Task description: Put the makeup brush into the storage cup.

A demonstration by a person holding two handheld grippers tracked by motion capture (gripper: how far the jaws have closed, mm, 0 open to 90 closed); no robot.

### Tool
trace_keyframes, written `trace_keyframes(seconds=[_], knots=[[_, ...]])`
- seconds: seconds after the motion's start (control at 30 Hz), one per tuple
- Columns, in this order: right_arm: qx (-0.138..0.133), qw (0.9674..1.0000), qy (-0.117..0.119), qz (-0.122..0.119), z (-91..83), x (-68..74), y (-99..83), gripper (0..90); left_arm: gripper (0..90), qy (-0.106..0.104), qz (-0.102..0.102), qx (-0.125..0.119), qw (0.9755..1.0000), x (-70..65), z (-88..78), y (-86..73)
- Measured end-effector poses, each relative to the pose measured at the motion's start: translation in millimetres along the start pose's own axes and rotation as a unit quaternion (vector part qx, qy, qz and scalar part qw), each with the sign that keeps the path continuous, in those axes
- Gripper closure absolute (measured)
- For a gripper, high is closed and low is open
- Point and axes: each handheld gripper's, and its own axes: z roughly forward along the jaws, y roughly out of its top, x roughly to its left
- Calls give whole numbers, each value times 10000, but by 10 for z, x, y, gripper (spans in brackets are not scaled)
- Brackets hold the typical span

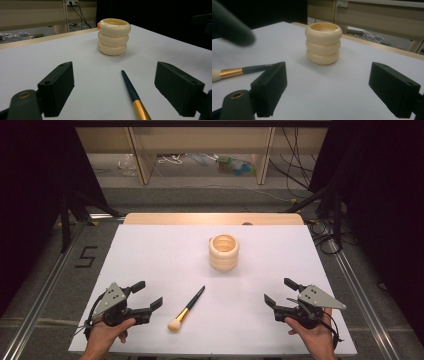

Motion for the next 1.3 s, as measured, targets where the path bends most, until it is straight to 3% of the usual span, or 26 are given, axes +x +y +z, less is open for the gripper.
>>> trace_keyframes(seconds=[0.1, 0.27, 0.87, 0.9, 1.0, 1.03, 1.1, 1.3], knots=[[-113, 9999, -12, -21, 19, -3, -9, 162, 161, 12, -19, 6, 10000, -5, 3, 0], [13, 10000, -29, -68, 8, 0, -8, 163, 161, 4, -66, 26, 10000, -20, 15, -3], [60, 10000, -54, -38, -1, 8, -12, 169, 160, -121, 70, 209, 9997, -74, 59, 1], [-30, 10000, -20, -44, 16, 6, -19, 170, 160, -151, 91, 224, 9996, -79, 69, 2], [52, 10000, -46, -59, 0, 5, -20, 170, 158, -252, 118, 356, 9990, -107, 112, 10], [36, 10000, -46, -49, -4, 1, -24, 170, 158, -283, -3, 425, 9987, -129, 140, 13], [49, 10000, -48, -48, -5, -1, -24, 170, 158, -361, -30, 613, 9975, -155, 174, 22], [82, 9999, -61, -23, -8, 0, -32, 170, 161, -453, 236, 1106, 9926, -237, 286, 50]])
